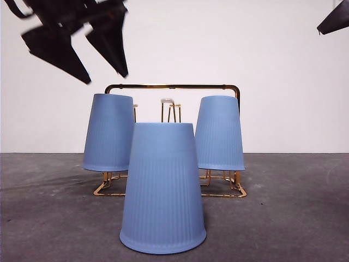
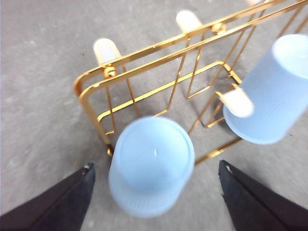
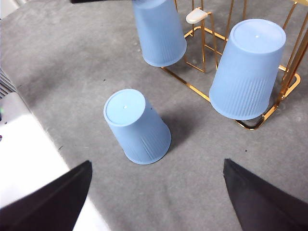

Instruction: Pick the top cup and place it on cupholder, pick up the mid cup and place it on cupholder, last pick the bottom cup and place it on cupholder.

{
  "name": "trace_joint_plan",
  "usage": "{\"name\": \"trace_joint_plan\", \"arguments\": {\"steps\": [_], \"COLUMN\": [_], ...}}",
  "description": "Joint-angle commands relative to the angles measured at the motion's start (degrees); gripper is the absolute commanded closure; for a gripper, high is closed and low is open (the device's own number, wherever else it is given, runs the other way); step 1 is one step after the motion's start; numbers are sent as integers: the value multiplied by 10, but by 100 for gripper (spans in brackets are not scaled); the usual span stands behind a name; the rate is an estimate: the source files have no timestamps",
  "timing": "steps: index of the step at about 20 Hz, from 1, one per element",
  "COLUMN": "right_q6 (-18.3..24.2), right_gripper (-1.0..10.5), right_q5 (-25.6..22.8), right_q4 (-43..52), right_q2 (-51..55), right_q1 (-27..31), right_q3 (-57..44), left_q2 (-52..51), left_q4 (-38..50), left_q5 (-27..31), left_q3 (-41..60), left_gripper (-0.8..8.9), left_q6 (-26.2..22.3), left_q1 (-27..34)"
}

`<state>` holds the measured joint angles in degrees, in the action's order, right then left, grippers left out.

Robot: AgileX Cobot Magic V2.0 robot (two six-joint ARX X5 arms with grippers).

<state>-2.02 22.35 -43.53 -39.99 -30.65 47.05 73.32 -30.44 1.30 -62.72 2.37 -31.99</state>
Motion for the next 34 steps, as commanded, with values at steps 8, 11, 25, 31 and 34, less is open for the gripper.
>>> {"name": "trace_joint_plan", "arguments": {"steps": [8,11,25,31,34], "right_q6": [-38,-48,-76,-62,-61], "right_gripper": [513,513,458,457,454], "right_q5": [19,32,-20,-82,-112], "right_q4": [68,90,183,182,186], "right_q2": [-42,-63,-227,-334,-372], "right_q1": [-3,-3,-124,-181,-199], "right_q3": [6,6,61,91,91], "left_q2": [-188,-245,-314,-314,-314], "left_q4": [-159,-238,-254,-253,-253], "left_q5": [-176,-190,-190,-190,-190], "left_q3": [-8,-8,-8,-8,-8], "left_gripper": [412,412,412,412,412], "left_q6": [17,-1,-1,-2,-2], "left_q1": [-8,-9,-9,-9,-9]}}
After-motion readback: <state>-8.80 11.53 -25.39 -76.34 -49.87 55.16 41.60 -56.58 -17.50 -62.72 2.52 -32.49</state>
